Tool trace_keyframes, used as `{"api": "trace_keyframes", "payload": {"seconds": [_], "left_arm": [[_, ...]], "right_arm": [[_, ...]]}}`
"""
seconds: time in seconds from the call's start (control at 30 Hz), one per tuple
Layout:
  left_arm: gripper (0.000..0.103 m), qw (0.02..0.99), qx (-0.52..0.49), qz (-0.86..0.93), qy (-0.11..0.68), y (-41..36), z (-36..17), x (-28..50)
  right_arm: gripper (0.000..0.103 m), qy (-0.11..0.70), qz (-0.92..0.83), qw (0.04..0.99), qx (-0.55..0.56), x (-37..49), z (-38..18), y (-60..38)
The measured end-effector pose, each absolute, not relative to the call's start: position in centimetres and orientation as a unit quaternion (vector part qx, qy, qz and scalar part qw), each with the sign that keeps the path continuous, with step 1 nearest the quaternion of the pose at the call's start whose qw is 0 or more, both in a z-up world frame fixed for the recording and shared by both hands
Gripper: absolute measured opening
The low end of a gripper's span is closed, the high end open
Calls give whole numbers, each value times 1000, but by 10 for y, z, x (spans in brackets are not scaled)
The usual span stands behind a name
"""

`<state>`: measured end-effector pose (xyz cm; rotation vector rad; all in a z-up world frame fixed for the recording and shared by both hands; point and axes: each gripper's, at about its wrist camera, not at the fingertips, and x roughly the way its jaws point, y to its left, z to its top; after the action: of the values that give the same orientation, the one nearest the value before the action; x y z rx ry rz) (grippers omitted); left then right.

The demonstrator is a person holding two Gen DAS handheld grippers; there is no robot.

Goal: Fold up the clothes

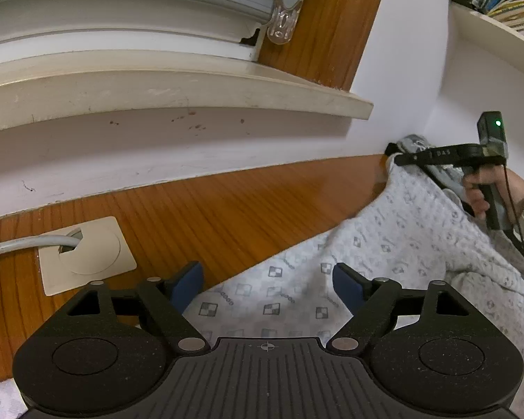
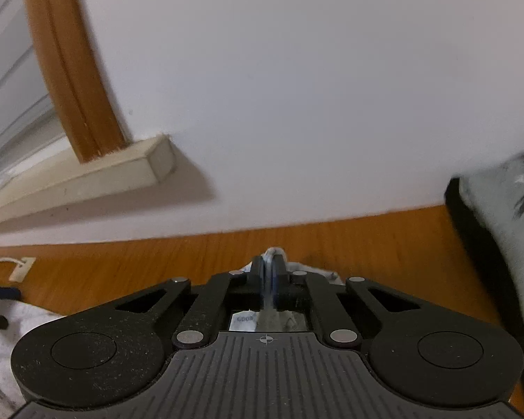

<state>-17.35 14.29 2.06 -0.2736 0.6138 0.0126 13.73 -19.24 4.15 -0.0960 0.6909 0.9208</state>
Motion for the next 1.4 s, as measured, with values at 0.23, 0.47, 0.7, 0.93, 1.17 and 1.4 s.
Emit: {"api": "trace_keyframes", "payload": {"seconds": [0.23,0.47,0.7,0.93,1.17,1.4], "left_arm": [[91,944,-131,6,303,142,21,-173],[93,944,-127,7,305,139,21,-173],[94,944,-123,8,306,138,20,-172],[94,944,-129,5,305,140,19,-172],[94,944,-133,3,303,141,19,-172],[96,944,-129,2,305,141,19,-172]], "right_arm": [[23,326,408,851,-49,134,39,-206],[42,331,440,831,-79,104,42,-239],[28,333,459,816,-112,77,44,-268],[10,337,441,823,-124,68,42,-288],[1,302,444,840,-77,41,92,-336],[14,328,406,848,-93,36,86,-351]]}}
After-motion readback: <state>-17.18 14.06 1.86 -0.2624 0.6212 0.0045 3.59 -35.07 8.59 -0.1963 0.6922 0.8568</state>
